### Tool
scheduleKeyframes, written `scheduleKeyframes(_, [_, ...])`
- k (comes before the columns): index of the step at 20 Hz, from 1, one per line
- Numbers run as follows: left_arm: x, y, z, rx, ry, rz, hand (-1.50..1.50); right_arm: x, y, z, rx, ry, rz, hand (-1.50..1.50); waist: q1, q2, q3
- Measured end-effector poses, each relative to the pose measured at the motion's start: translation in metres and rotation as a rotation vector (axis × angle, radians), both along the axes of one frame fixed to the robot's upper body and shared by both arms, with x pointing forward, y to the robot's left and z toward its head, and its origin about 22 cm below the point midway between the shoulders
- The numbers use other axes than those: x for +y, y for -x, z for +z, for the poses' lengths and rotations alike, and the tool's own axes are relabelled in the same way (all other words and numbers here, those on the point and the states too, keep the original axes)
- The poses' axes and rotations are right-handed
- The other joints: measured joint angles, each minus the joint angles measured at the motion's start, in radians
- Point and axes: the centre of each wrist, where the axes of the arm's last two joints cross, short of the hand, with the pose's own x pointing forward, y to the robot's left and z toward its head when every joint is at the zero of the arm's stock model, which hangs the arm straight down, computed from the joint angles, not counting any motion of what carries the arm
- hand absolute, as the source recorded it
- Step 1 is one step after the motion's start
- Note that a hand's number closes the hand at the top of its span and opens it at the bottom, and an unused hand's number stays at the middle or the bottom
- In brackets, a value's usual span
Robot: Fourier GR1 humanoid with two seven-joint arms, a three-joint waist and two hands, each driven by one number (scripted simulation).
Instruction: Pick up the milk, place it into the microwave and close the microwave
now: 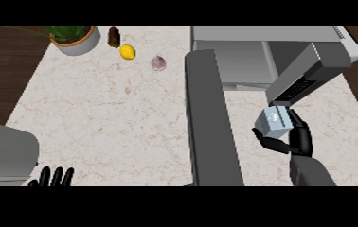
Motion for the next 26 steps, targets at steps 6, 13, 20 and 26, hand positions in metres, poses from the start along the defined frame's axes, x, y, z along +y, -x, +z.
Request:
scheduleKeyframes(6, [0.002, 0.006, -0.008, 0.009, 0.006, -0.007, -1.5, 0.002, -0.019, 0.01, -0.044, 0.0, -0.06, 1.5, 0.004, 0.001, 0.001])
scheduleKeyframes(13, [0.002, 0.004, -0.002, 0.0, 0.008, -0.015, -1.5, 0.023, -0.029, 0.008, -0.048, -0.07, -0.03, 1.5, 0.008, 0.004, 0.002])
scheduleKeyframes(20, [0.003, 0.003, -0.006, 0.0, 0.015, -0.02, -1.5, 0.036, -0.032, 0.002, 0.003, -0.125, -0.013, 1.5, 0.01, 0.004, 0.002])
scheduleKeyframes(26, [0.008, 0.012, -0.002, -0.001, 0.015, -0.016, -1.5, 0.037, -0.026, 0.001, -0.015, -0.12, 0.003, 1.5, -0.002, -0.001, 0.0])
